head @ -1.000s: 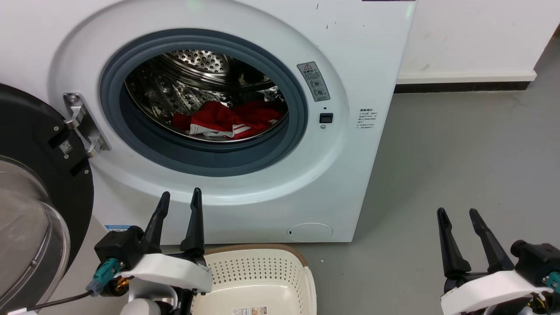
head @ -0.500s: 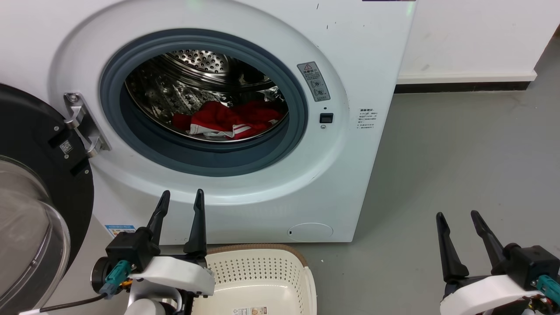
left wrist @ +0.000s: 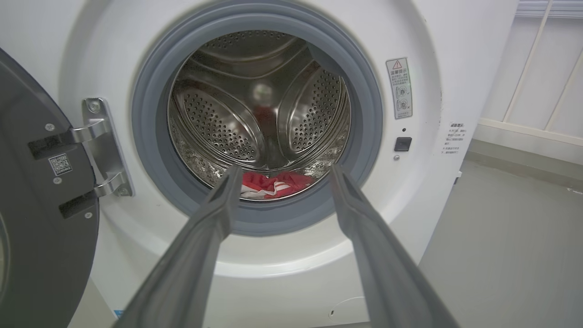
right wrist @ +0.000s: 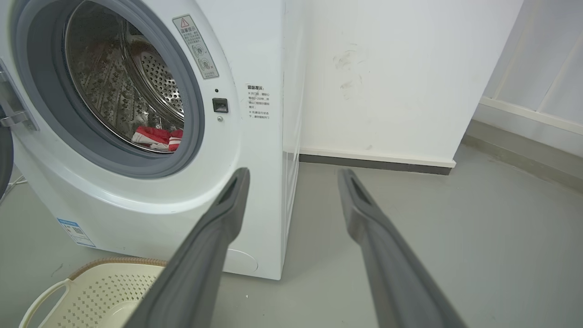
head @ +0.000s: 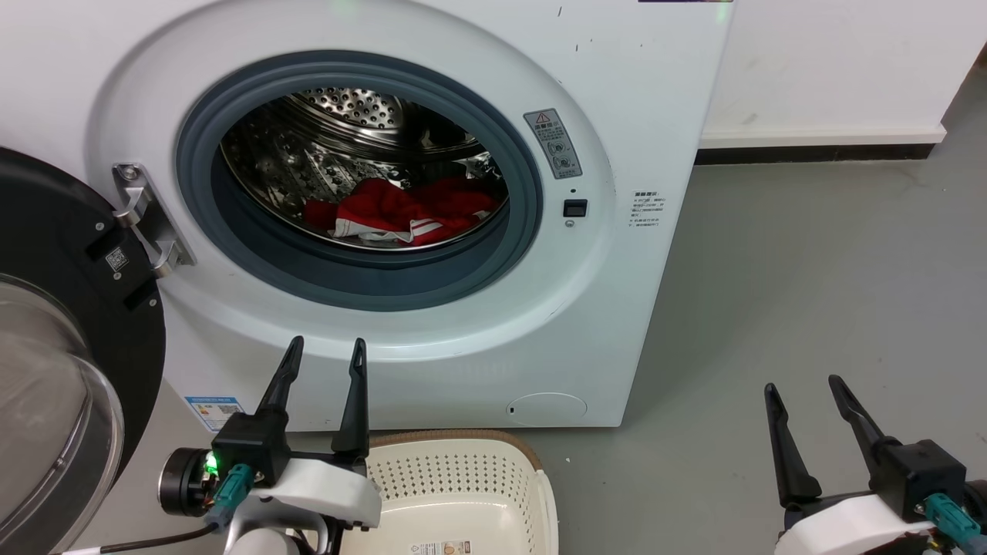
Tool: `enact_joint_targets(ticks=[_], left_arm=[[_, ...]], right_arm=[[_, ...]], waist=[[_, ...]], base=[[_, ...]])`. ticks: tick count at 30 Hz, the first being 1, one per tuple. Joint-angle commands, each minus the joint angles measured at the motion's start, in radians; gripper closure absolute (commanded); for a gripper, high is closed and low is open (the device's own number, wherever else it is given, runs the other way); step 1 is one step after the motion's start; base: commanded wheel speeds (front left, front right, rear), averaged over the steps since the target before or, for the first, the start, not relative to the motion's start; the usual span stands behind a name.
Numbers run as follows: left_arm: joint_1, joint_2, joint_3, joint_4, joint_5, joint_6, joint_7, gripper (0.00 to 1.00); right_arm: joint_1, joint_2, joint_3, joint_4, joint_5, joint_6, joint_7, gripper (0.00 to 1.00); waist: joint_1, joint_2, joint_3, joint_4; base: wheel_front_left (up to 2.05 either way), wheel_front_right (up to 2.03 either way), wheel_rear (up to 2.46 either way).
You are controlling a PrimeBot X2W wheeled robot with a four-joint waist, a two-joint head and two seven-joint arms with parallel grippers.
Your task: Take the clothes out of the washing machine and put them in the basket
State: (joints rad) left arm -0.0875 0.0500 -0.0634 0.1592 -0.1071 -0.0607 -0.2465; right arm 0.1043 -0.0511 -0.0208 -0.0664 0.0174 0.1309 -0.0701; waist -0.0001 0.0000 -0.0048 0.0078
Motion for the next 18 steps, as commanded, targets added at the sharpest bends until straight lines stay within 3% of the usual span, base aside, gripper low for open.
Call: enact_joint_targets(ticks=[1, 9, 18], left_arm=[[-0.005, 0.001, -0.004, 0.000, 0.019, 0.003, -0.007, 0.00], [-0.005, 0.001, -0.006, 0.007, 0.070, 0.007, -0.021, 0.00], [-0.005, 0.001, -0.002, 0.017, 0.047, 0.008, -0.019, 0.00]], right_arm=[[0.010, 0.001, 0.000, -0.010, -0.018, 0.000, -0.003, 0.00], [0.021, 0.002, 0.001, -0.020, -0.074, 0.000, -0.005, 0.00], [0.017, 0.002, -0.003, -0.011, -0.055, 0.000, 0.004, 0.00]], waist=[[0.0001, 0.0000, 0.000, 0.000], [0.0001, 0.0000, 0.000, 0.001], [0.0001, 0.0000, 0.002, 0.003]], base=[[0.00, 0.00, 0.00], [0.00, 0.00, 0.00], [0.00, 0.00, 0.00]])
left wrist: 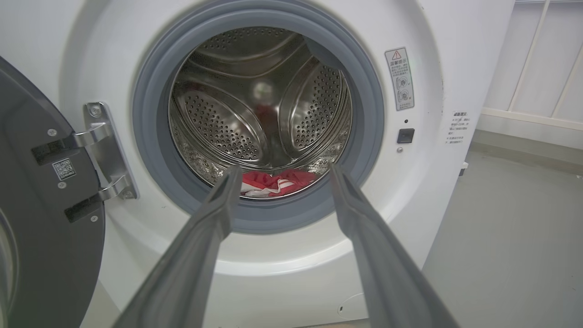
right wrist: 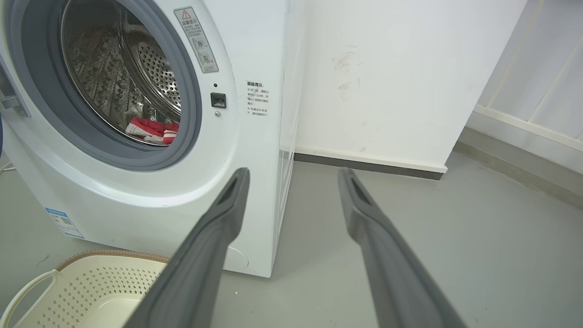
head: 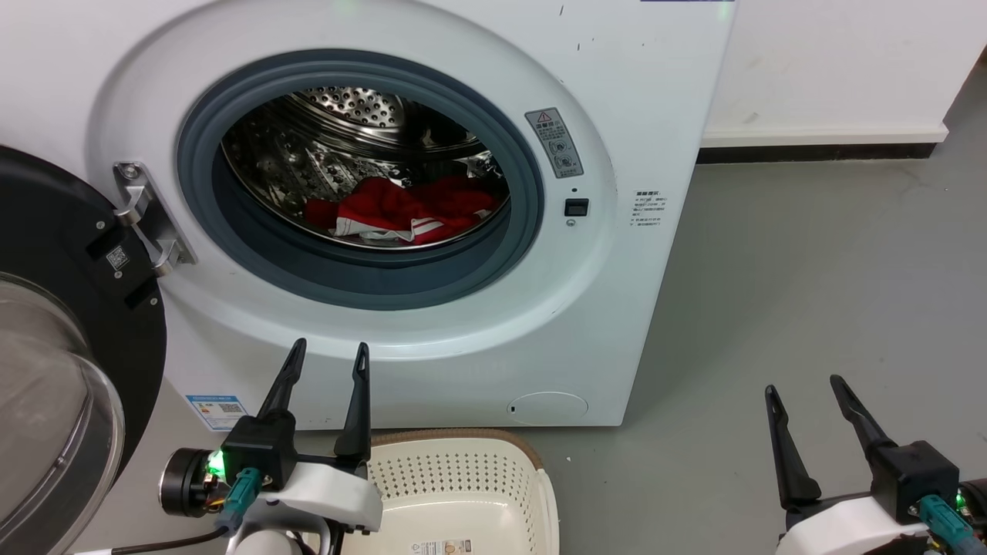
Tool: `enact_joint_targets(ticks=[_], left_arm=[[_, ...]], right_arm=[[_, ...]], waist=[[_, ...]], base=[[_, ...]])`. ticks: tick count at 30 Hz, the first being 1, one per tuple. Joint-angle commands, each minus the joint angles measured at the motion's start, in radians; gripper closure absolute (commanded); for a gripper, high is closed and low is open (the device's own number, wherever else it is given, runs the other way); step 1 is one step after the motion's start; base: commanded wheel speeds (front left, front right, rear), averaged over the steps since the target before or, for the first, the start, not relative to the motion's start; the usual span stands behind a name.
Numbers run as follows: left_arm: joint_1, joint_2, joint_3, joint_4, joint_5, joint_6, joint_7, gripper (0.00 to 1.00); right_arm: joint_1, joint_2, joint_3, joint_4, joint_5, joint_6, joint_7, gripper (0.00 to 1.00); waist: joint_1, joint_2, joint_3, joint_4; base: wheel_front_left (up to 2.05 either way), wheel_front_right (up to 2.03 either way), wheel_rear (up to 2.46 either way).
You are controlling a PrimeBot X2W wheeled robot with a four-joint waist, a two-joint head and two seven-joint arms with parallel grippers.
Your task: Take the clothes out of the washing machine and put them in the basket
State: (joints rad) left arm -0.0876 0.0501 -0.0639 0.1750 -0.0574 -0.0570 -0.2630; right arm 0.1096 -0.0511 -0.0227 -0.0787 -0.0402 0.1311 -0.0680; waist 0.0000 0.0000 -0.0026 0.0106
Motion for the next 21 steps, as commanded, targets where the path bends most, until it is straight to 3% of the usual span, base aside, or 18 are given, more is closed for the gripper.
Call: enact_joint_targets(ticks=[1, 13, 21], left_arm=[[-0.005, 0.001, -0.001, 0.002, -0.003, 0.005, -0.003, 0.00], [-0.014, 0.000, 0.000, 0.015, -0.015, 0.010, -0.003, 0.00], [-0.092, 0.000, 0.007, 0.060, -0.033, 0.028, -0.003, 0.00]], right_arm=[[0.012, 0.002, -0.001, 0.002, 0.006, -0.001, 0.002, 0.00], [0.000, 0.002, 0.005, -0.007, 0.012, -0.001, 0.005, 0.00], [-0.052, 0.002, 0.023, -0.056, -0.001, -0.001, 0.014, 0.00]], waist=[[0.0000, 0.0000, 0.000, 0.000], [0.0000, 0.0000, 0.017, -0.002], [0.0000, 0.0000, 0.125, -0.018]], base=[[0.00, 0.00, 0.00], [0.00, 0.00, 0.00], [0.00, 0.00, 0.00]])
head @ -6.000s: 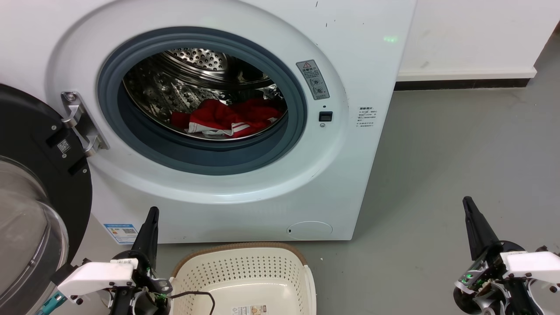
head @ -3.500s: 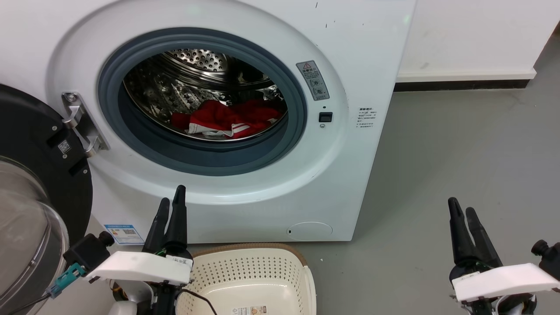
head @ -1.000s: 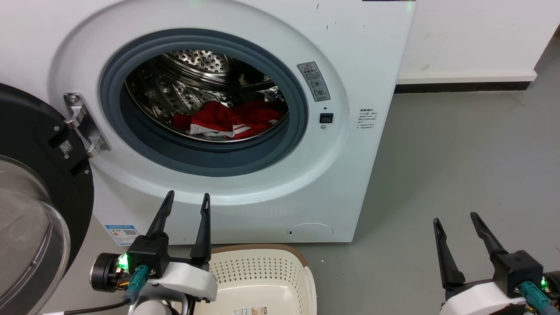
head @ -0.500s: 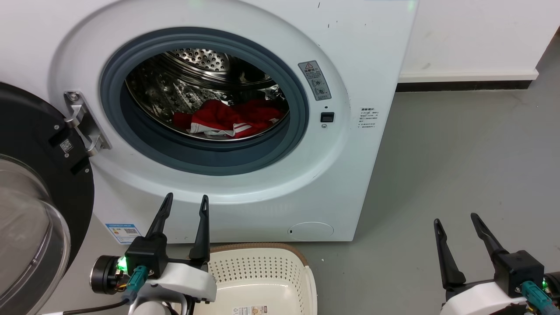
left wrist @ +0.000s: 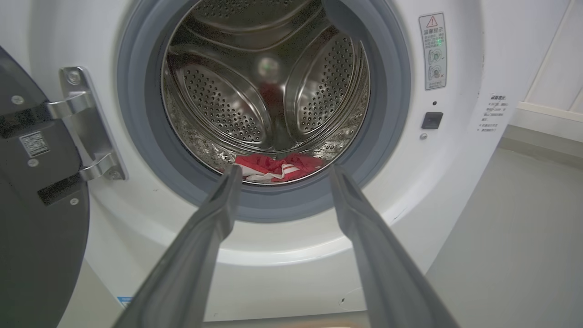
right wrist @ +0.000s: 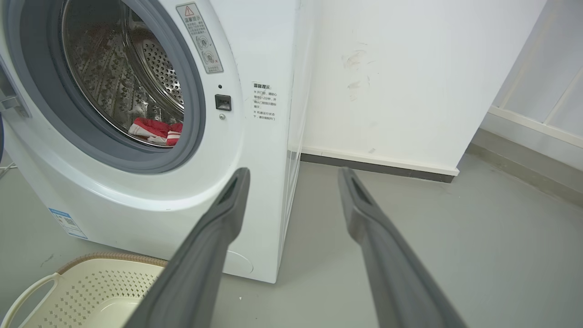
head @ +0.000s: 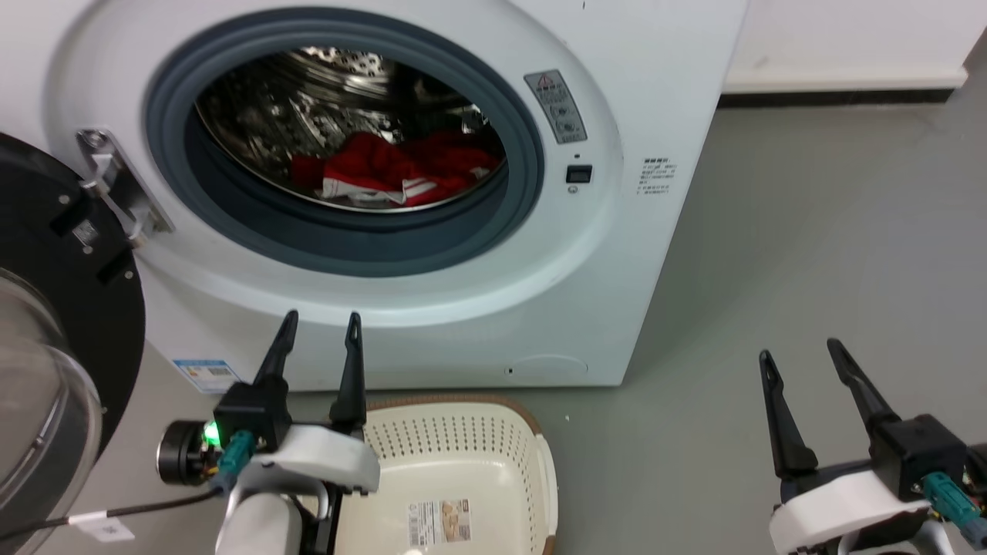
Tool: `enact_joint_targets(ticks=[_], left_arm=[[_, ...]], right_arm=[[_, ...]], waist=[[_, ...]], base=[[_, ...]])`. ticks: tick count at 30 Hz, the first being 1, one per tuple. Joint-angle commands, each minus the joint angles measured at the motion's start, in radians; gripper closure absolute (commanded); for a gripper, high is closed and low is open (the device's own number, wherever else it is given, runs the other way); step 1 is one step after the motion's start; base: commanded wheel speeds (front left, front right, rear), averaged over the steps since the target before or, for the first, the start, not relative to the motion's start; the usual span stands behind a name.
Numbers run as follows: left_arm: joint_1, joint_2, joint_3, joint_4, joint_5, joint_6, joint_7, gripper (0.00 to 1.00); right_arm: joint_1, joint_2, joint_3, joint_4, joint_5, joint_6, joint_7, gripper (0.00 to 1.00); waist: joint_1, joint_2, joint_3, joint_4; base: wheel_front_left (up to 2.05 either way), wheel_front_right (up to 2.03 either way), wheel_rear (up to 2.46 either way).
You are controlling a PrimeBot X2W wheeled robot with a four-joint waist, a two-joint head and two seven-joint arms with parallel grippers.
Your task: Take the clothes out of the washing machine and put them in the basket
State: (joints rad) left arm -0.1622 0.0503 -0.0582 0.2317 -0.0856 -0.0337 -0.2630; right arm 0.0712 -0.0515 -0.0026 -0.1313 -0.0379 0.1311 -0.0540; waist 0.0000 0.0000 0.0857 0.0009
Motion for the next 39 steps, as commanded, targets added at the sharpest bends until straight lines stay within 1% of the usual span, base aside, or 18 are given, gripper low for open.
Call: enact_joint_targets(ticks=[1, 6, 7, 8, 9, 10, 11, 12, 17, 21, 22, 23, 24, 25, 28, 31, 38, 39], left_arm=[[-0.035, 0.000, 0.007, 0.011, -0.007, 0.008, -0.003, 0.00], [-0.144, 0.007, 0.029, 0.073, -0.014, 0.018, -0.003, 0.00], [-0.174, 0.011, 0.034, 0.086, -0.015, 0.018, -0.003, 0.00], [-0.174, 0.011, 0.034, 0.086, -0.015, 0.018, -0.003, 0.00], [-0.233, 0.024, 0.046, 0.125, -0.021, 0.011, -0.003, 0.00], [-0.233, 0.024, 0.046, 0.125, -0.021, 0.011, -0.003, 0.00], [-0.267, 0.030, 0.052, 0.143, -0.027, 0.008, -0.003, 0.00], [-0.332, 0.039, 0.057, 0.181, -0.034, 0.000, -0.003, 0.00], [-0.502, 0.099, 0.066, 0.271, -0.033, -0.019, 0.006, 0.00], [-0.634, 0.155, 0.069, 0.341, -0.024, -0.027, 0.033, 0.00], [-0.634, 0.155, 0.069, 0.341, -0.024, -0.027, 0.033, 0.00], [-0.704, 0.193, 0.071, 0.374, -0.016, -0.033, 0.057, 0.00], [-0.704, 0.193, 0.071, 0.374, -0.016, -0.033, 0.057, 0.00], [-0.735, 0.205, 0.069, 0.392, -0.014, -0.036, 0.067, 0.00], [-0.836, 0.255, 0.063, 0.444, -0.005, -0.046, 0.112, 0.00], [-0.927, 0.293, 0.049, 0.492, 0.005, -0.056, 0.159, 0.00], [-1.121, 0.377, 0.008, 0.607, 0.016, -0.081, 0.318, 0.00], [-1.137, 0.377, -0.004, 0.621, 0.019, -0.085, 0.344, 0.00]], right_arm=[[-0.023, 0.002, 0.007, -0.014, -0.004, -0.001, 0.000, 0.00], [-0.082, 0.002, 0.030, -0.048, -0.006, -0.001, -0.006, 0.00], [-0.095, 0.002, 0.034, -0.055, -0.006, -0.001, -0.008, 0.00], [-0.095, 0.002, 0.034, -0.055, -0.006, -0.001, -0.008, 0.00], [-0.116, 0.002, 0.037, -0.060, -0.005, -0.001, -0.011, 0.00], [-0.116, 0.002, 0.037, -0.060, -0.005, -0.001, -0.011, 0.00], [-0.129, 0.002, 0.040, -0.064, -0.004, -0.001, -0.014, 0.00], [-0.156, 0.002, 0.044, -0.061, -0.002, -0.001, -0.023, 0.00], [-0.214, 0.002, 0.061, -0.035, 0.017, -0.001, -0.048, 0.00], [-0.247, 0.003, 0.073, -0.008, 0.033, -0.001, -0.068, 0.00], [-0.247, 0.003, 0.073, -0.008, 0.033, -0.001, -0.068, 0.00], [-0.264, 0.003, 0.082, 0.002, 0.045, -0.001, -0.079, 0.00], [-0.264, 0.003, 0.082, 0.002, 0.045, -0.001, -0.079, 0.00], [-0.271, 0.003, 0.086, 0.009, 0.050, -0.001, -0.086, 0.00], [-0.288, 0.003, 0.103, 0.030, 0.070, -0.001, -0.104, 0.00], [-0.310, 0.002, 0.120, 0.052, 0.089, -0.001, -0.120, 0.00], [-0.347, 0.003, 0.167, 0.097, 0.125, -0.001, -0.152, 0.00], [-0.349, 0.003, 0.172, 0.103, 0.130, -0.001, -0.156, 0.00]], waist=[[0.0000, 0.0000, 0.061, -0.013], [0.0000, 0.0000, 0.182, -0.044], [0.0000, 0.0000, 0.211, -0.050], [0.0000, 0.0000, 0.211, -0.050], [0.0000, 0.0000, 0.257, -0.063], [0.0000, 0.0000, 0.257, -0.063], [0.0000, 0.0000, 0.284, -0.071], [0.0000, 0.0000, 0.326, -0.086], [0.0000, 0.0000, 0.425, -0.134], [0.0000, 0.0000, 0.482, -0.175], [0.0000, 0.0000, 0.482, -0.175], [0.0000, 0.0000, 0.511, -0.197], [0.0000, 0.0000, 0.511, -0.197], [0.0000, 0.0000, 0.522, -0.206], [0.0000, 0.0000, 0.559, -0.236], [0.0000, 0.0000, 0.589, -0.263], [0.0000, 0.0000, 0.635, -0.322], [0.0000, 0.0000, 0.638, -0.329]], base=[[0.00, 0.00, 0.00], [0.00, 0.00, 0.00], [0.00, 0.00, 0.00], [0.00, 0.00, 0.00], [0.00, 0.00, 0.00], [0.00, 0.00, 0.00], [0.00, 0.00, 0.00], [0.00, 0.00, 0.00], [0.00, 0.00, 0.00], [0.00, 0.00, 0.00], [0.00, 0.00, 0.00], [0.00, 0.00, 0.00], [0.00, 0.00, 0.00], [0.00, 0.00, 0.00], [0.00, 0.00, 0.00], [0.00, 0.00, 0.00], [0.00, 0.00, 0.00], [0.00, 0.00, 0.00]])
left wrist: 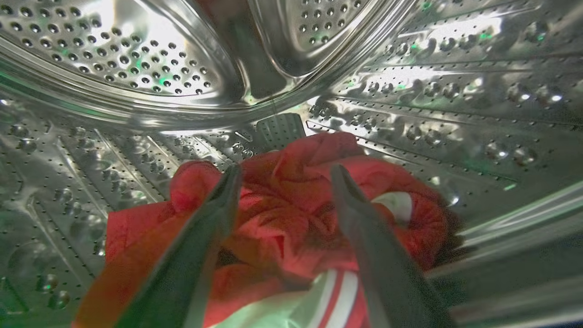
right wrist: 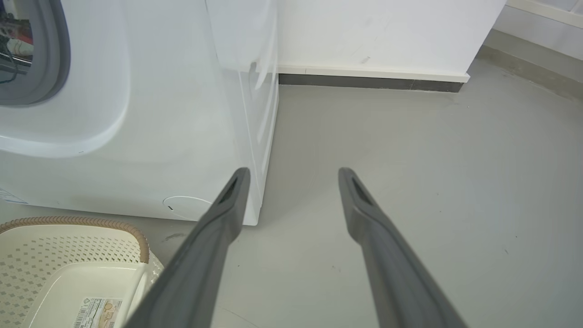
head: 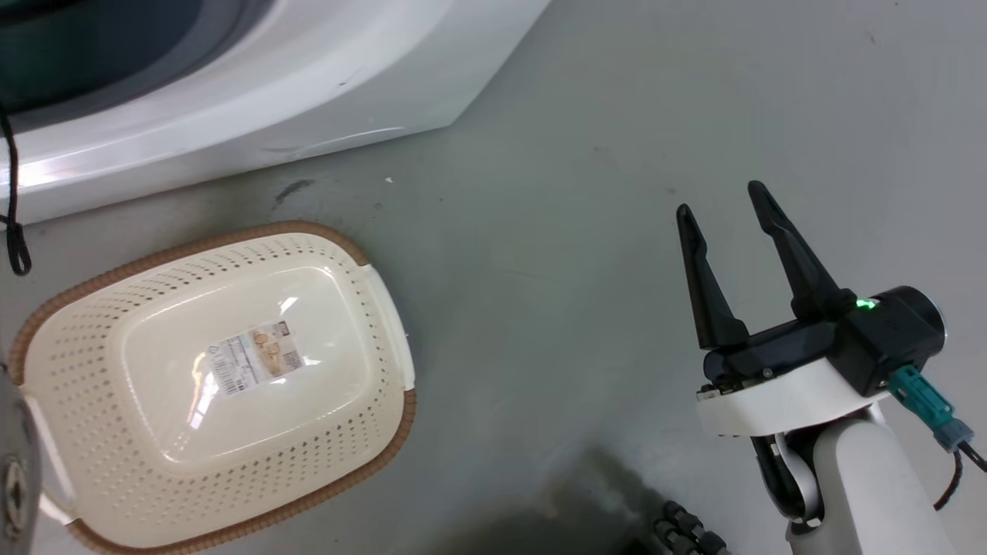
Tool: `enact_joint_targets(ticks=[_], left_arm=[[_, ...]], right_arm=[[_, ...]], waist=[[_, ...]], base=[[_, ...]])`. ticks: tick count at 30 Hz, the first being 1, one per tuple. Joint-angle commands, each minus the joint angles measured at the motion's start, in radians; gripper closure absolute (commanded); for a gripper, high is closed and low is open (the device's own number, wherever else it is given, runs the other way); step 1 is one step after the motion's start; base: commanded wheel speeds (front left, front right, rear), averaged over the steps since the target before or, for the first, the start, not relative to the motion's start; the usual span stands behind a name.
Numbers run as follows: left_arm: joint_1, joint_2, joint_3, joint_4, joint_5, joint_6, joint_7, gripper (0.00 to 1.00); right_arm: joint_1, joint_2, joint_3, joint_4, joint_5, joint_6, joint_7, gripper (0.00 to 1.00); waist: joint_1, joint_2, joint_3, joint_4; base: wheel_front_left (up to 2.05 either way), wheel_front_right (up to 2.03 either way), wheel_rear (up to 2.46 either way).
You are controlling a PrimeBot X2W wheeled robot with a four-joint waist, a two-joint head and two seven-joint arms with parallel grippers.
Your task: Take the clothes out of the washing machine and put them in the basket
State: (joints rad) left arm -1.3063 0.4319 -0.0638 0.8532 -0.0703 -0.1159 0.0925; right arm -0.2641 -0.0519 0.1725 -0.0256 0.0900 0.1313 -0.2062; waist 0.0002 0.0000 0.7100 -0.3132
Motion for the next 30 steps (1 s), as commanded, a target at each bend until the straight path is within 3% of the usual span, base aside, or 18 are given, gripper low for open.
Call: enact_joint_targets(ticks=[1, 11, 16, 17, 19, 25, 30], left_arm=[[-0.011, 0.002, -0.009, 0.013, 0.006, -0.006, 0.016, 0.00], [-0.116, 0.106, -0.066, 0.123, -0.005, -0.013, 0.217, 0.00], [-0.104, 0.123, -0.084, 0.154, -0.010, -0.014, 0.282, 0.00], [-0.104, 0.125, -0.087, 0.158, -0.012, -0.015, 0.293, 0.47], [-0.101, 0.128, -0.098, 0.158, -0.009, -0.015, 0.307, 1.00], [-0.093, 0.137, -0.095, 0.134, -0.016, 0.019, 0.268, 1.00], [-0.050, 0.115, -0.066, 0.111, -0.049, 0.062, 0.136, 1.00]], right_arm=[[-0.014, 0.003, 0.004, 0.004, 0.011, -0.001, -0.007, 0.00], [-0.029, 0.003, 0.058, 0.048, 0.060, -0.001, -0.034, 0.00], [-0.034, 0.003, 0.069, 0.061, 0.079, -0.001, -0.043, 0.00], [-0.036, 0.003, 0.071, 0.063, 0.083, -0.001, -0.045, 0.00], [-0.042, 0.003, 0.074, 0.069, 0.085, -0.001, -0.049, 0.00], [-0.055, 0.003, 0.072, 0.081, 0.091, -0.001, -0.052, 0.00], [-0.049, 0.003, 0.054, 0.091, 0.082, -0.001, -0.055, 0.00]], waist=[[-0.0002, 0.0000, 0.018, -0.022], [-0.0002, 0.0000, 0.055, -0.089], [-0.0002, 0.0000, 0.065, -0.104], [-0.0002, 0.0000, 0.067, -0.106], [-0.0002, 0.0000, 0.067, -0.108], [-0.0002, 0.0000, 0.055, -0.105], [-0.0002, 0.0000, 0.013, -0.088]], base=[[0.00, 0.00, 0.00], [0.00, 0.00, 0.00], [0.00, 0.00, 0.00], [0.00, 0.00, 0.00], [0.00, 0.00, 0.00], [0.00, 0.00, 0.00], [0.00, 0.00, 0.00]])
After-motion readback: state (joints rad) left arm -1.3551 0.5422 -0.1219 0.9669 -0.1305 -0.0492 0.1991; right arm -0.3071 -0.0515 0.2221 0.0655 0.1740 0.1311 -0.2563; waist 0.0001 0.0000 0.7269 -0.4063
